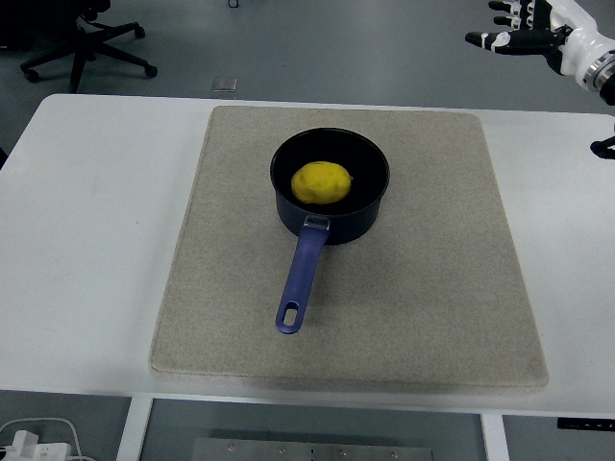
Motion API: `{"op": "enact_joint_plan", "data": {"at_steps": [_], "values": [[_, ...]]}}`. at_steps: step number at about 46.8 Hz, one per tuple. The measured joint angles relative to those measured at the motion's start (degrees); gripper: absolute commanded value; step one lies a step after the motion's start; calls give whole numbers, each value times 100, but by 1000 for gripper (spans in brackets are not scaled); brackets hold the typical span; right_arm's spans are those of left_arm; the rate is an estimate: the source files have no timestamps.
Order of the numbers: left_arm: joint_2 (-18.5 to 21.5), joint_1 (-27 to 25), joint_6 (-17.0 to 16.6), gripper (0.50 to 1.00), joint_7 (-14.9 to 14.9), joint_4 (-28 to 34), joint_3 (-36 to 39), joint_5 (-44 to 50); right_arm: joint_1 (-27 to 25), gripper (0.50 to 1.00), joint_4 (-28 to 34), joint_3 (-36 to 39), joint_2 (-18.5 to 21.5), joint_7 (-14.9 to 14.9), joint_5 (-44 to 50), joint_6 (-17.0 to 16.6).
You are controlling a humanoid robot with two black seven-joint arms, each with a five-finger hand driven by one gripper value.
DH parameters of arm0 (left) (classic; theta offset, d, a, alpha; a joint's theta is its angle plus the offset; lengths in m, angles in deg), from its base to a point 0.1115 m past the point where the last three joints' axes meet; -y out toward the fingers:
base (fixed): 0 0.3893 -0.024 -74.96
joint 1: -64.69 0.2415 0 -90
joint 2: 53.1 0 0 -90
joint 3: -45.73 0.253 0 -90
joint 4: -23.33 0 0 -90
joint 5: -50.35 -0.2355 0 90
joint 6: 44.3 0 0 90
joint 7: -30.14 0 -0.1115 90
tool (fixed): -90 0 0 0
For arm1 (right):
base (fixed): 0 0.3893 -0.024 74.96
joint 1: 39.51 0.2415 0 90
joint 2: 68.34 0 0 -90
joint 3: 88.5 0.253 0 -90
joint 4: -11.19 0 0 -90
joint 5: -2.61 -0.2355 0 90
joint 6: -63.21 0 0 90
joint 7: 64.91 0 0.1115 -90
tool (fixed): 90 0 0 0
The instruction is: Put the potato in the blue pot
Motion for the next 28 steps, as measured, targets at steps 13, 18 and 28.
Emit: {"op": "enact_joint_plan", "data": {"at_steps": [13, 18, 28], "values": [[0, 0, -3, 994, 0, 0, 0, 0, -532, 932, -4, 670, -39, 8, -65, 25], [0, -2, -3, 994, 0, 4, 0, 0, -719, 932, -11, 801, -73, 11, -219, 29], [-2, -24, 83, 994, 0, 316, 0, -9, -924, 932, -13, 820, -199, 11, -817, 31]]}}
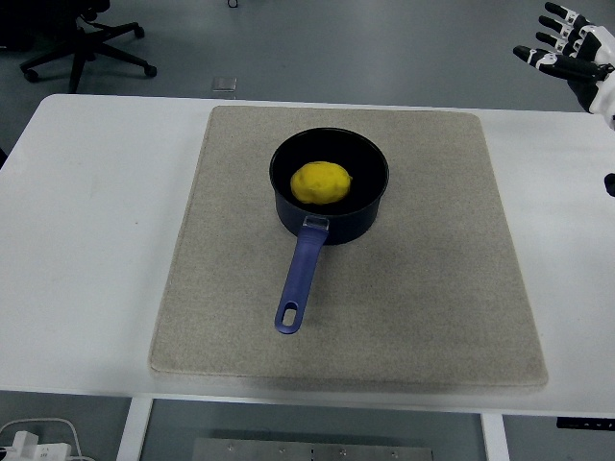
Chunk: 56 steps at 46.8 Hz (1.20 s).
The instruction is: Put the potato in the blue pot
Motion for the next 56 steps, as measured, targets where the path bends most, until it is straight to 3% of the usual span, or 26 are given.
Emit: {"op": "enact_joint_plan", "data": {"at_steps": [17, 29, 56], "values": [[2, 18, -21, 994, 0, -8, -2, -1, -86, 932, -8, 13, 7, 0, -568, 12], [2, 16, -10, 994, -3, -8, 0, 0, -438, 932, -8, 11, 48, 0, -669, 19], [2, -12, 8, 994, -1, 36, 5, -2, -608, 932, -16, 52, 150, -8, -852, 30]]}}
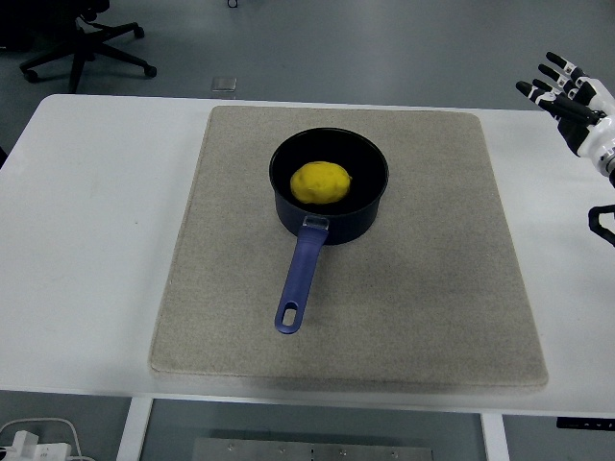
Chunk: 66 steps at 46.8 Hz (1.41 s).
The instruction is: Put the potato in the blue pot
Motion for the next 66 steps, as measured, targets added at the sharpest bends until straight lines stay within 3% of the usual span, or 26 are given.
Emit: {"op": "enact_joint_plan", "data": {"at_steps": [18, 31, 66], "values": [[-1, -39, 2, 994, -6, 4, -67, 8, -54, 932, -1, 0, 20, -2, -5, 7], [0, -22, -70, 994, -6, -390, -70, 3, -104, 932, -1, -9, 19, -2, 4, 111], [0, -21, -70, 994, -6, -387, -66, 2, -30, 932, -32, 2, 87, 8, 4, 115]]}}
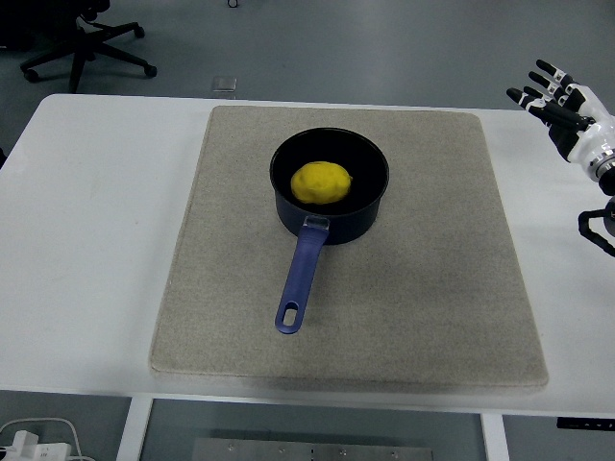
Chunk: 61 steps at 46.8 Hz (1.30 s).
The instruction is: Put the potato in the blue pot
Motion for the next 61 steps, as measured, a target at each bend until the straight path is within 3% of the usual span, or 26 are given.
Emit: {"op": "enact_joint_plan", "data": {"at_steps": [61], "values": [[0, -1, 0, 994, -1, 0, 0, 0, 25, 932, -2, -3, 18, 0, 9, 86]]}}
